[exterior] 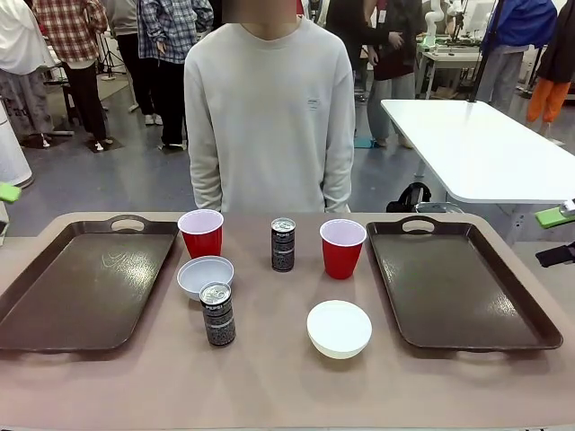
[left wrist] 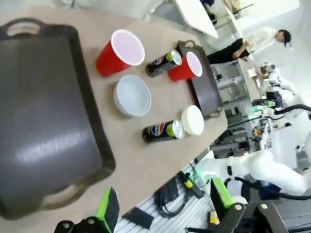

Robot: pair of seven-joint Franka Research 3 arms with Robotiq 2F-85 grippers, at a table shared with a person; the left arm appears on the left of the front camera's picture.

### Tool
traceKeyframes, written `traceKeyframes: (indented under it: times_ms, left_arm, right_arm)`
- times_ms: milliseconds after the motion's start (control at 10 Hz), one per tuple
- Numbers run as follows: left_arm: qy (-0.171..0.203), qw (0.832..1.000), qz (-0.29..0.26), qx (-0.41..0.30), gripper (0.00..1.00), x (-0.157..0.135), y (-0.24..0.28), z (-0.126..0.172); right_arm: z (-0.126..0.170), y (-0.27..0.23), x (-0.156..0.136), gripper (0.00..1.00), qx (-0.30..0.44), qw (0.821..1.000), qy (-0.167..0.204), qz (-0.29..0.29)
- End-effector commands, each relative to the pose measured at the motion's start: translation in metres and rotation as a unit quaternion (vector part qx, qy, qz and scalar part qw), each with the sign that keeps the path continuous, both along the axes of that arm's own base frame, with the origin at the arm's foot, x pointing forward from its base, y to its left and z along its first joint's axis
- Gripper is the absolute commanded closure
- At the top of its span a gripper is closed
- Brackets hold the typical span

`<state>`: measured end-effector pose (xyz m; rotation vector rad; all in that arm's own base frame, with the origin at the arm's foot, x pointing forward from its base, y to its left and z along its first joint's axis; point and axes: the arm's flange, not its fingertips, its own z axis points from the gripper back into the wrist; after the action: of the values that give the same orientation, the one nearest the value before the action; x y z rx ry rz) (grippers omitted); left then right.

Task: Prepare tableware on both trays.
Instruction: Pick up a Picnic Bowl from the table and place it on a Handle tray.

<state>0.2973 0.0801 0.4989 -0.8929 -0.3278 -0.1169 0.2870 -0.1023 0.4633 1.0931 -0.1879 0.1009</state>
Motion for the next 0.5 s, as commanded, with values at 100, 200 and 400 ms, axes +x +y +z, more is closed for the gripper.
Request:
traceKeyframes:
  times_ms: [100,200,400]
  left_arm:
    - [0.016,1.000,-0.009,0.003,0.00,-0.0061,0.0210,-0.0021]
    - [0.019,1.000,-0.013,0.004,0.00,-0.0034,0.0199,-0.0072]
    - [0.023,1.000,0.000,-0.007,0.00,-0.0090,0.0194,-0.0064]
  right_arm:
    - [-0.0007,-0.0093,-0.0020,0.00,0.009,1.000,0.001,0.004]
    - [-0.0001,-0.0126,-0.0029,0.00,0.008,1.000,0.000,0.004]
    - [-0.0002,-0.0094,-0.0044,0.00,0.006,1.000,0.008,-0.004]
